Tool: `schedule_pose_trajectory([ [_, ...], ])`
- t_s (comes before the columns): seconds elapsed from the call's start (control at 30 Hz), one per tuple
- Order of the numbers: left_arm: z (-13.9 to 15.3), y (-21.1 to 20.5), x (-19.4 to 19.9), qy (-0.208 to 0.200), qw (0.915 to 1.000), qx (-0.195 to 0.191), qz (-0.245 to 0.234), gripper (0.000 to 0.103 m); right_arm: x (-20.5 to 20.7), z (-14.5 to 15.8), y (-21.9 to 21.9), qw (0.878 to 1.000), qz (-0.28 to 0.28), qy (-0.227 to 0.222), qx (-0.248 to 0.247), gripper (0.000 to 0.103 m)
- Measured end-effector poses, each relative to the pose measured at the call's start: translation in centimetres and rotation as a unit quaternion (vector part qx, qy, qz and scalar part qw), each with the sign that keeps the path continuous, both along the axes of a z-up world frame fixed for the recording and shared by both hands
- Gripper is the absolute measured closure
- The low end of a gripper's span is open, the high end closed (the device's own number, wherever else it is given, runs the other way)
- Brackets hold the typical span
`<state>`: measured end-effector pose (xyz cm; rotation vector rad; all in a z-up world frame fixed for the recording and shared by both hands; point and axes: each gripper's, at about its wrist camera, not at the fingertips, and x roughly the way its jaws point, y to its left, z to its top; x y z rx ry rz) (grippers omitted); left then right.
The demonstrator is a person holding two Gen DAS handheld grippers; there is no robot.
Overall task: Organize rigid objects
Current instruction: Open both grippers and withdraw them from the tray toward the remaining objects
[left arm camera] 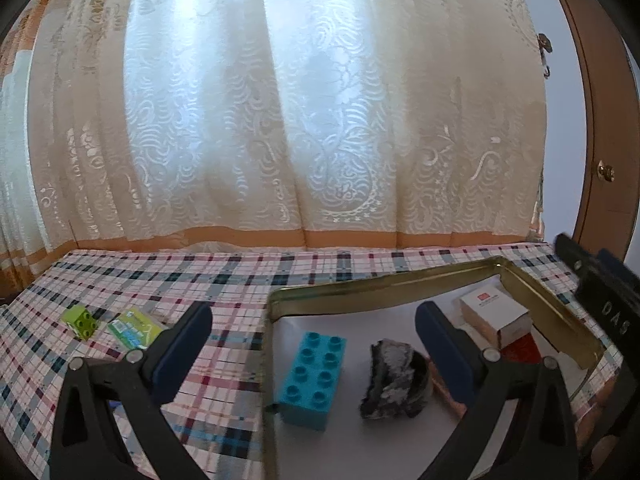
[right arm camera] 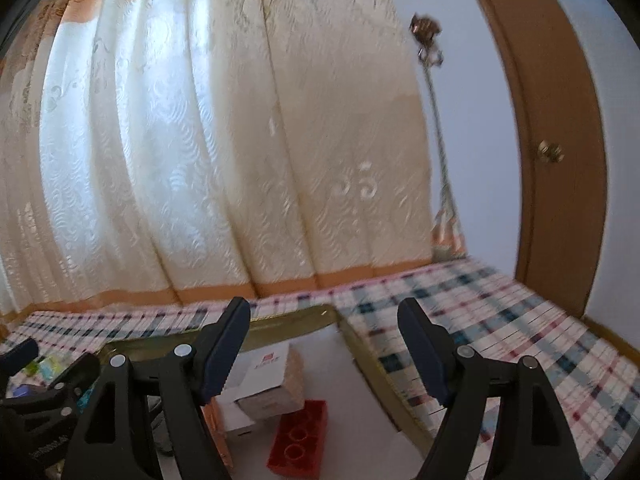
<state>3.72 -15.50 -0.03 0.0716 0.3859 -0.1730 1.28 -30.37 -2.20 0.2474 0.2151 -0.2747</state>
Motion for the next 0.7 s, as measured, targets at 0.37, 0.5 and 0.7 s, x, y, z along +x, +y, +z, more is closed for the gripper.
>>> schedule_pose_trajectory([
  [0.37, -0.4, 5.0, -0.3, 0.000, 0.9991, -0.016, 0.039, 0.000, -1.5, 0.1, 0.1, 0.999, -0.046, -0.023, 0.005, 0.025],
  [0.5, -0.7, 5.7, -0.3, 0.006, 0.9991, -0.016, 0.038, 0.000, -2.0, 0.2, 0.4, 0.998, -0.058, -0.027, -0.002, 0.025],
  [0.7, -0.8, 6.6, -0.4, 0.008, 0.9992, -0.010, 0.037, 0.000, -2.7, 0.1, 0.2, 0.996, -0.080, -0.029, 0.002, 0.025],
])
